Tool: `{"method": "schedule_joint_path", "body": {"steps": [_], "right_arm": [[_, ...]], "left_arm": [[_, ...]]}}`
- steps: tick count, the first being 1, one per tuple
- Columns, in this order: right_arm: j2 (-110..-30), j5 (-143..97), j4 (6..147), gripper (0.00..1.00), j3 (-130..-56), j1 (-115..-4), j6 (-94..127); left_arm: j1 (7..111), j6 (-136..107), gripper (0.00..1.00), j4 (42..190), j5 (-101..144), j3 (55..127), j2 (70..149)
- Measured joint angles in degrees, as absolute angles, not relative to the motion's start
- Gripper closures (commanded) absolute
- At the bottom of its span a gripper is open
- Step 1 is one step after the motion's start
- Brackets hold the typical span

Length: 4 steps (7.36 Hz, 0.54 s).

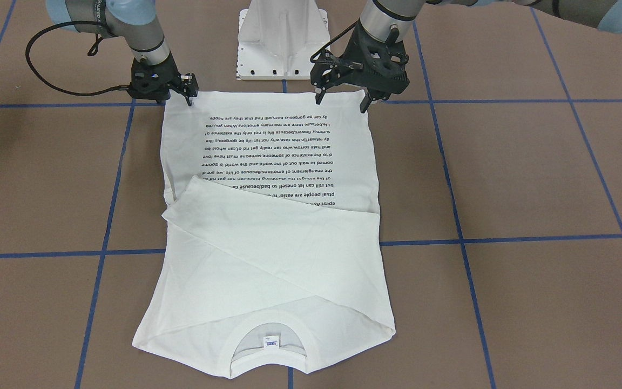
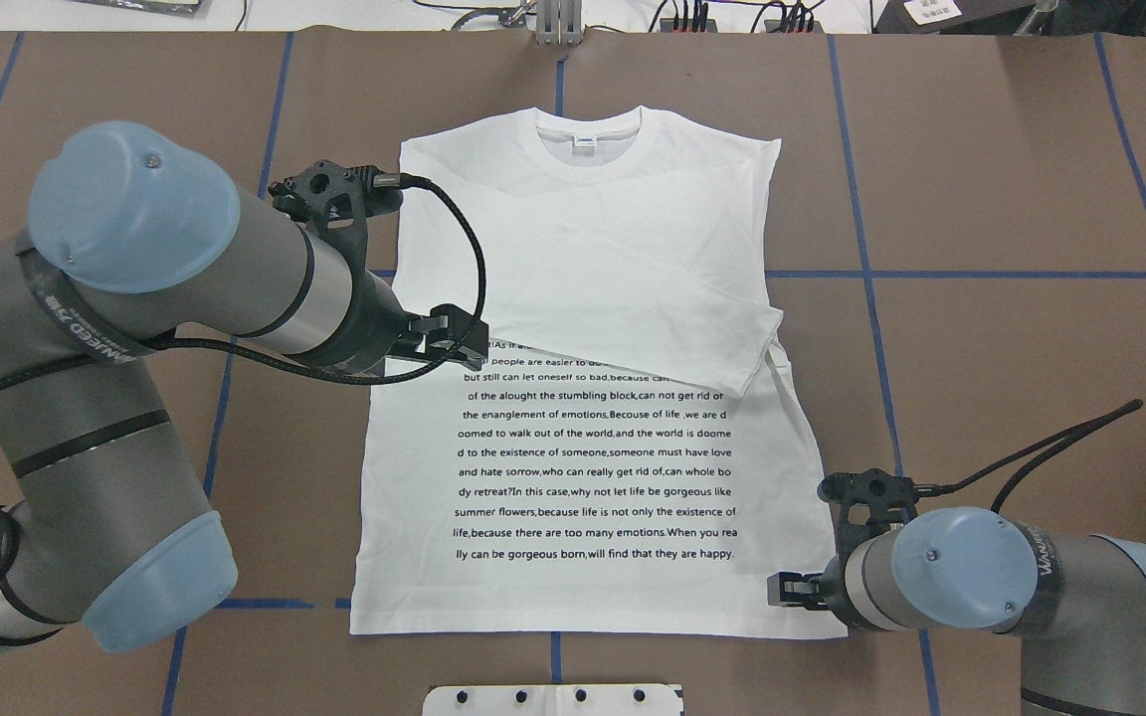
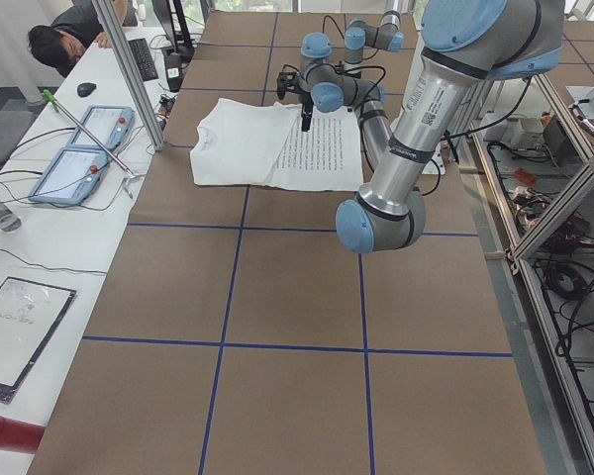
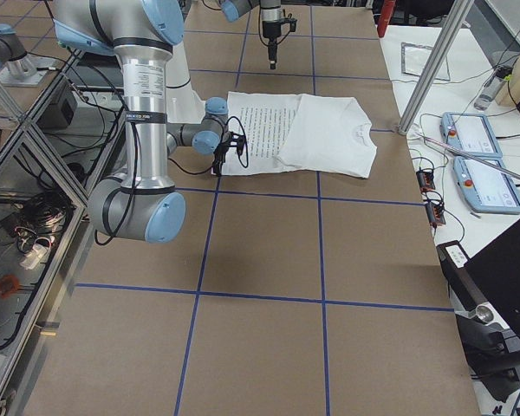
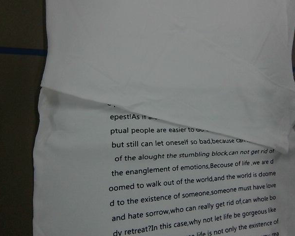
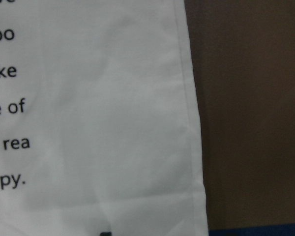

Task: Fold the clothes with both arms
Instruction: 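Move both grippers to the hem corners nearest the robot and grasp them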

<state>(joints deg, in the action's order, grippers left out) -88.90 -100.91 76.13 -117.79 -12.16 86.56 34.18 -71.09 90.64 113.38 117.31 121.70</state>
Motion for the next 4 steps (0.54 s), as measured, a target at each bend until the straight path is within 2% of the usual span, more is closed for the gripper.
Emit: {"method": "schedule_joint_path", "body": {"steps": [2,4], "right_arm": [[-89.03,-100.9,76.15,0.38,-118.31,-12.01,87.1],[-89.28,-101.07,76.19,0.37,-118.44,-12.06,87.21]], "left_arm": [[34.09,-71.03,0.0,90.82,113.38,116.91,121.71],[34.03,-71.02,0.0,90.93,113.38,116.69,121.65]]}}
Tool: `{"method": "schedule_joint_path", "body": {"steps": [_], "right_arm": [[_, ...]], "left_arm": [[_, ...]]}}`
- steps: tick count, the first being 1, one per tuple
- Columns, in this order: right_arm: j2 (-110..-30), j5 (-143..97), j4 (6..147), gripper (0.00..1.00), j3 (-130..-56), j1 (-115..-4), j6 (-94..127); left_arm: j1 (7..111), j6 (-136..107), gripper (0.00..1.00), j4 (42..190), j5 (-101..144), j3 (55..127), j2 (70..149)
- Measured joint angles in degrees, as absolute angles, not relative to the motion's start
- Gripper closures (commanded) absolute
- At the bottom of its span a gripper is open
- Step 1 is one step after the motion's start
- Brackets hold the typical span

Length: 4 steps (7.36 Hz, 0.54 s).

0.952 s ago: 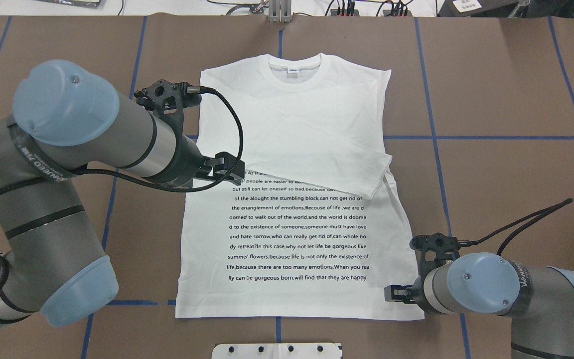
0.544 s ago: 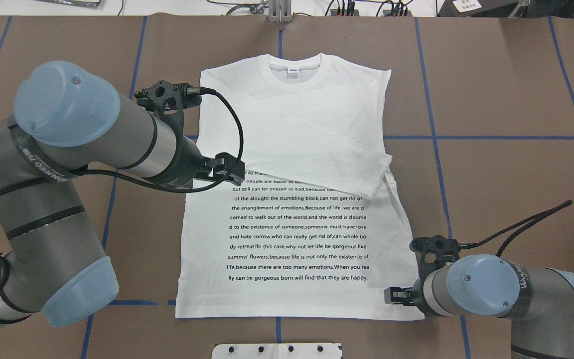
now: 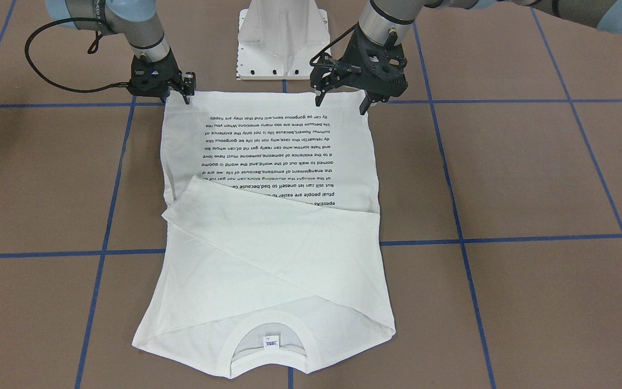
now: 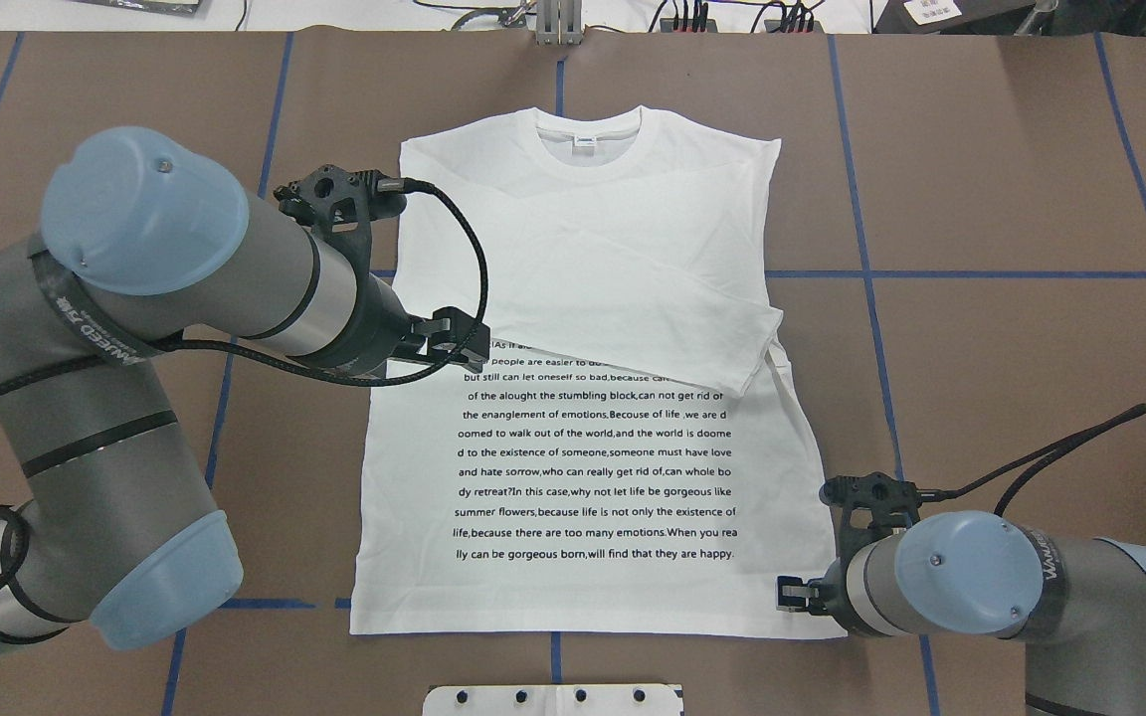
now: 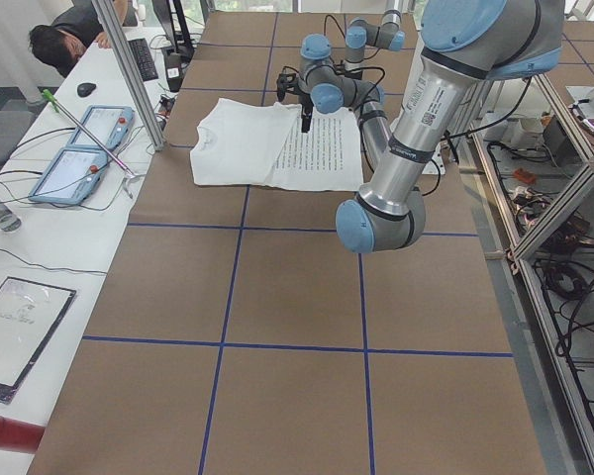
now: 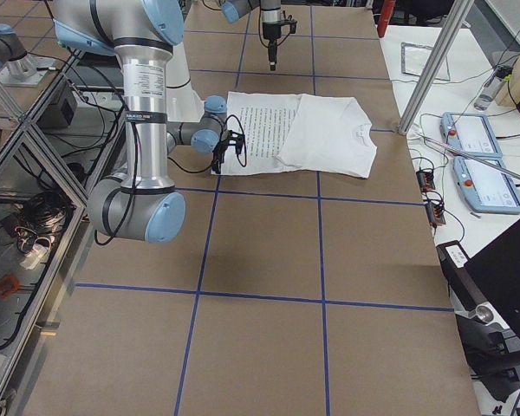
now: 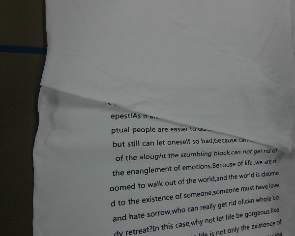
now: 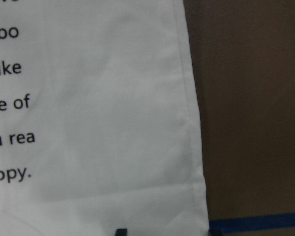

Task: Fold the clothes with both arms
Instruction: 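Move both grippers to the hem corners nearest the robot and grasp them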

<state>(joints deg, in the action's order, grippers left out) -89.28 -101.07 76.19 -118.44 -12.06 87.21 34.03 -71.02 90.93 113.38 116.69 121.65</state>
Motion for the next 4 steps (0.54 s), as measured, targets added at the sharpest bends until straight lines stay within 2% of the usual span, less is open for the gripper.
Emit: {"method": "schedule_joint_path", "body": {"steps": [2,3,4], "right_arm": [[-89.54,-101.1,76.27,0.37,-118.47,-12.11,87.25],[-89.65,-101.08,76.37,0.47,-118.43,-12.12,87.27],[-89.69,-101.08,76.52,0.73,-118.4,-12.13,87.27]], "left_arm": [[33.99,-71.02,0.0,90.98,113.38,116.64,121.62],[33.96,-71.02,0.0,91.02,113.38,116.64,121.58],[33.94,-71.02,0.0,91.04,113.4,116.63,121.57]]}}
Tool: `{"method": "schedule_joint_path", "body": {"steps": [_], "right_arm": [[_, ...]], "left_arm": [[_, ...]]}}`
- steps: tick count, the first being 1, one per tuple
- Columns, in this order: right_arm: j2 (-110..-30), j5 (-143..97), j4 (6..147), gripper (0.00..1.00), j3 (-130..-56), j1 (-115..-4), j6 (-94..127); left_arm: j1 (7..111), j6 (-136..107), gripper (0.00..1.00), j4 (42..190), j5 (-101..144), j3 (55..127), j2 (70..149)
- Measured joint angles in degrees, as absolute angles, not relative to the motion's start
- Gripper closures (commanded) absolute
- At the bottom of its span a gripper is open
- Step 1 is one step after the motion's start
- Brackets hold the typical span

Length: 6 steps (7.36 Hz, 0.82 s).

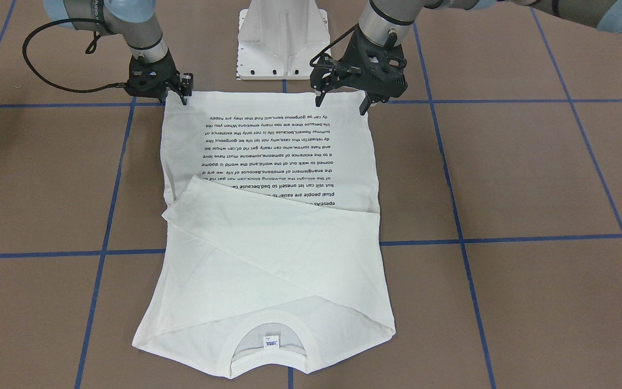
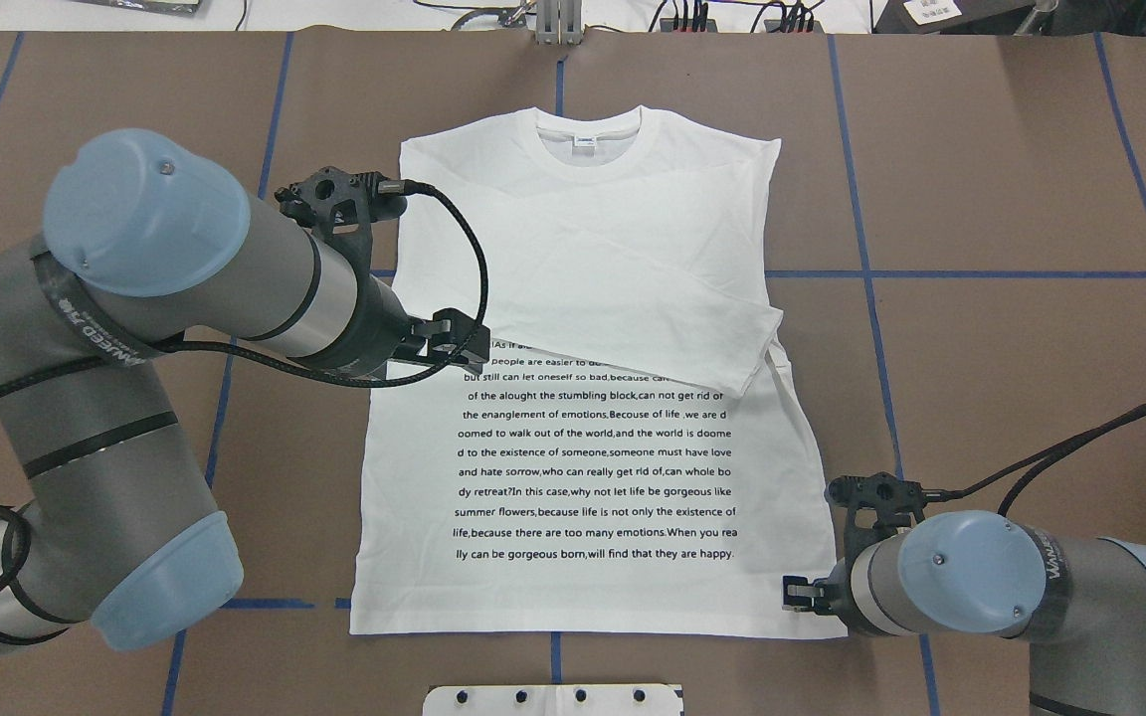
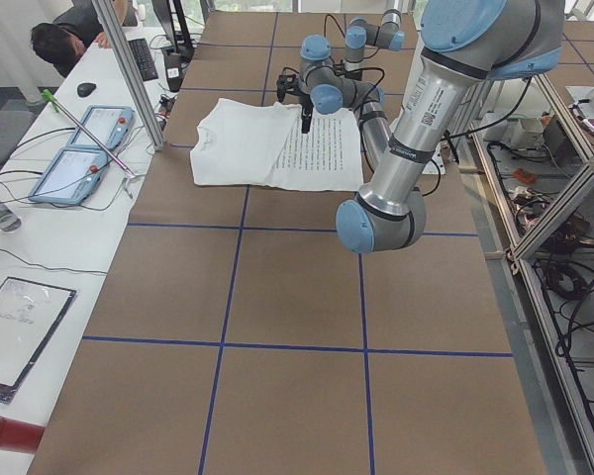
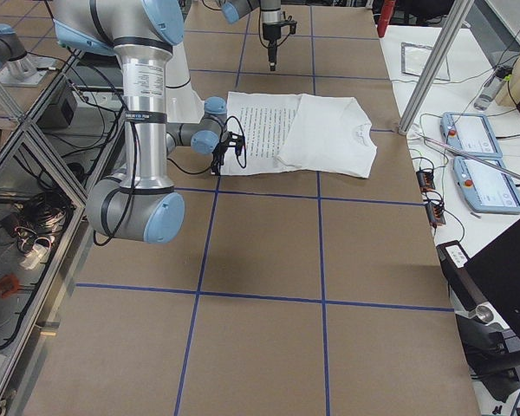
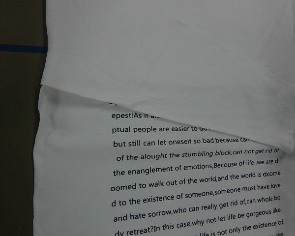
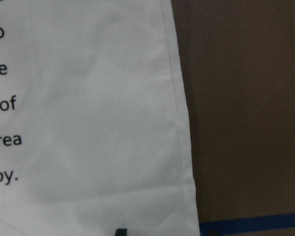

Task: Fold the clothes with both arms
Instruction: 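Move both grippers to the hem corners nearest the robot and grasp them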

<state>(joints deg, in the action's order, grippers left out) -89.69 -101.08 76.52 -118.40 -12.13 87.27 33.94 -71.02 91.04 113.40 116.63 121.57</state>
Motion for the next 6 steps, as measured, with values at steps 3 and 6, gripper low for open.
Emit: {"method": "schedule_joint_path", "body": {"steps": [3,6], "right_arm": [[-89.66,-101.13,76.72,1.0,-118.46,-12.11,88.45],[-89.89,-101.09,76.8,1.0,-120.27,-12.22,88.67]], "left_arm": [[33.93,-71.03,0.01,91.05,113.46,116.63,121.5],[33.93,-71.08,0.02,91.0,113.47,116.63,121.47]]}}
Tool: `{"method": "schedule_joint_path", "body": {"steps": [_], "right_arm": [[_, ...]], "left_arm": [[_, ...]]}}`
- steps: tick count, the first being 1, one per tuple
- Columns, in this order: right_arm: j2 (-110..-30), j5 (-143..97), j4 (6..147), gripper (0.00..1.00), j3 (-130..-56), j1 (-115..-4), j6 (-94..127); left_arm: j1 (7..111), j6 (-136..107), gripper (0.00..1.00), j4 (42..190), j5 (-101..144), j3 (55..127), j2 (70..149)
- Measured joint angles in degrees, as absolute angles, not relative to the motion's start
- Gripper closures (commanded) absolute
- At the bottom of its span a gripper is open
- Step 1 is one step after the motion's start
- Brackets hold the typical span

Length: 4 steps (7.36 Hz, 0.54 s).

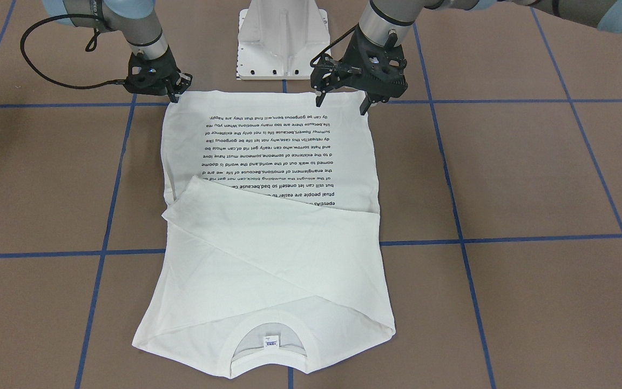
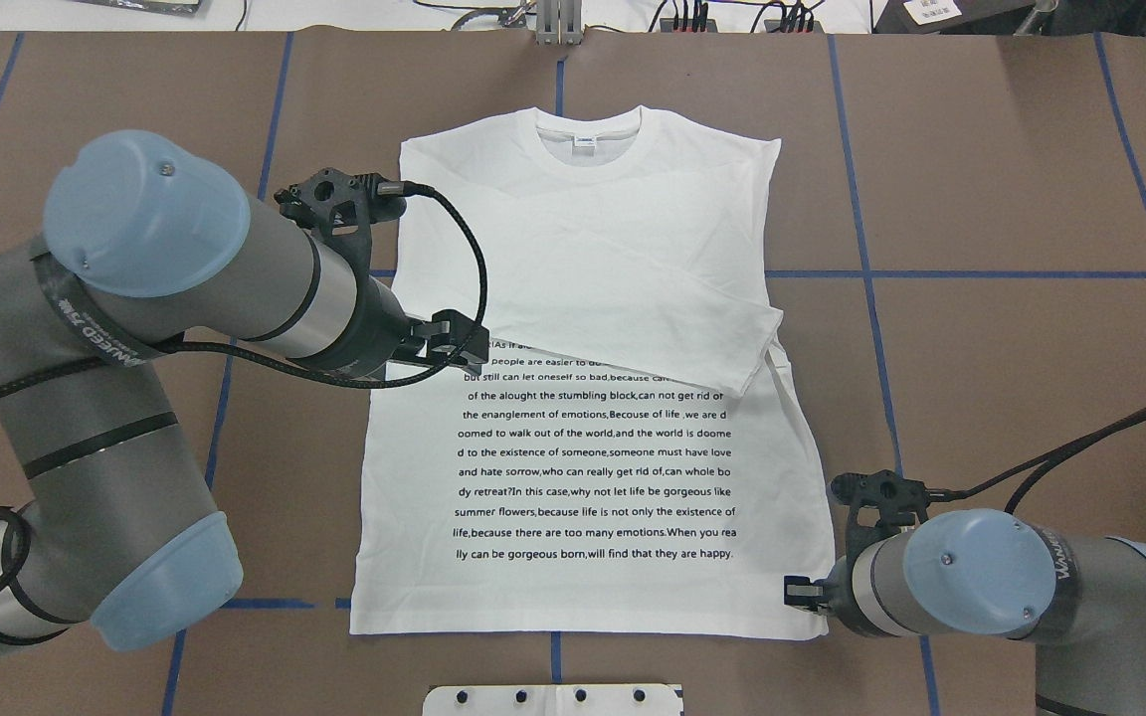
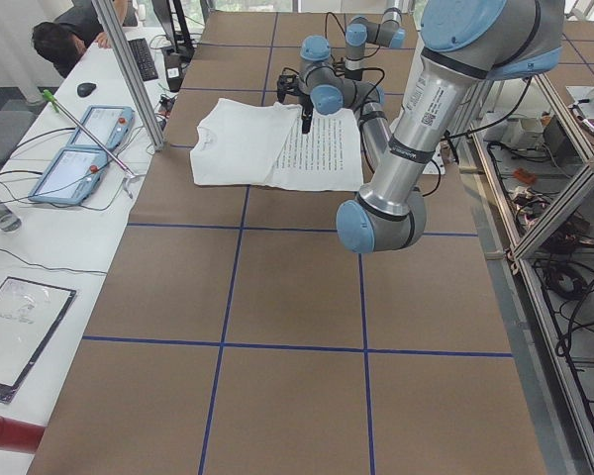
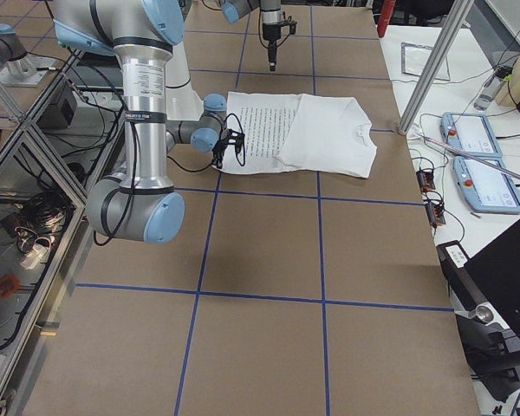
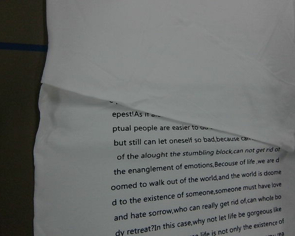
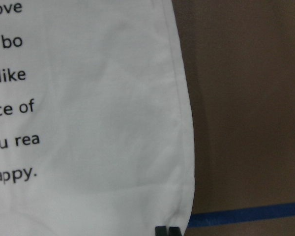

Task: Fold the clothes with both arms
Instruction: 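Move both grippers to the hem corners nearest the robot and grasp them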

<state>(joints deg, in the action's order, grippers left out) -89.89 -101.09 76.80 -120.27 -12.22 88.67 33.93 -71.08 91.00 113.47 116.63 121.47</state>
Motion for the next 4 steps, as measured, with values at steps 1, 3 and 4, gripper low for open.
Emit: {"method": "schedule_joint_path", "body": {"steps": [1,3,4], "right_arm": [[-90.22,-101.06,76.83,1.0,-120.94,-12.22,88.68],[-90.37,-101.0,76.89,1.0,-121.7,-12.22,88.68],[-90.32,-100.99,76.88,1.0,-122.12,-12.22,88.68]], "left_arm": [[33.93,-71.1,0.02,90.98,113.47,116.63,121.47],[33.58,-71.28,0.01,90.93,113.03,116.69,120.39],[31.89,-72.6,0.01,90.93,111.29,116.89,118.54]]}}
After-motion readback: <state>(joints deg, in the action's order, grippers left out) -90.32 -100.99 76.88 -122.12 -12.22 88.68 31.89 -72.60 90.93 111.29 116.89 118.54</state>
